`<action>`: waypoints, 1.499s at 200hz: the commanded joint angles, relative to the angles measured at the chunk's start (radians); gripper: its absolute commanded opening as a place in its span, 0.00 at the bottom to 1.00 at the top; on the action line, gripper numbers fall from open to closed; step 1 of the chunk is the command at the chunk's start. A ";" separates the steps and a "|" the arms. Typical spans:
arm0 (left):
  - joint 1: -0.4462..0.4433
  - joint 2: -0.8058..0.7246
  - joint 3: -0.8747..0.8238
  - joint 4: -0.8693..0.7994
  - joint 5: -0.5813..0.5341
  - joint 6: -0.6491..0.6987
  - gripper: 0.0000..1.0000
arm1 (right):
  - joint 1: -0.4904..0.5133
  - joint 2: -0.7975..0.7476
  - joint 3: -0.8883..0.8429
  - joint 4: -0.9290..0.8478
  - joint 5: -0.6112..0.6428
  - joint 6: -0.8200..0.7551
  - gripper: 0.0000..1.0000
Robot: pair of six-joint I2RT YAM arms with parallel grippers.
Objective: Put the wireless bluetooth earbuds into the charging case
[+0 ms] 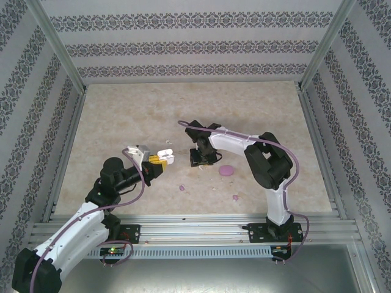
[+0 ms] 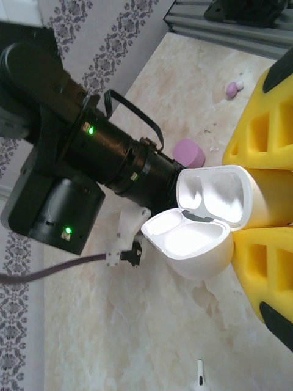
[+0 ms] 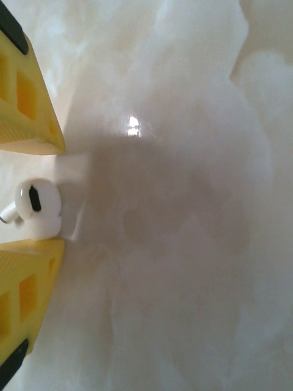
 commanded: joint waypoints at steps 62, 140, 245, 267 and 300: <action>-0.011 0.003 -0.029 0.104 0.131 0.024 0.00 | -0.007 0.023 0.013 -0.037 -0.003 0.011 0.23; -0.012 0.051 -0.015 0.247 0.143 0.014 0.00 | 0.010 -0.273 -0.110 0.049 0.126 0.068 0.19; -0.018 0.268 0.055 0.528 0.102 -0.033 0.00 | 0.288 -0.733 -0.171 0.295 0.535 0.057 0.21; -0.025 0.283 0.068 0.543 0.088 -0.035 0.00 | 0.332 -0.761 -0.192 0.390 0.553 0.042 0.21; -0.037 0.265 0.071 0.531 0.062 -0.014 0.00 | 0.371 -0.733 -0.204 0.512 0.517 0.047 0.21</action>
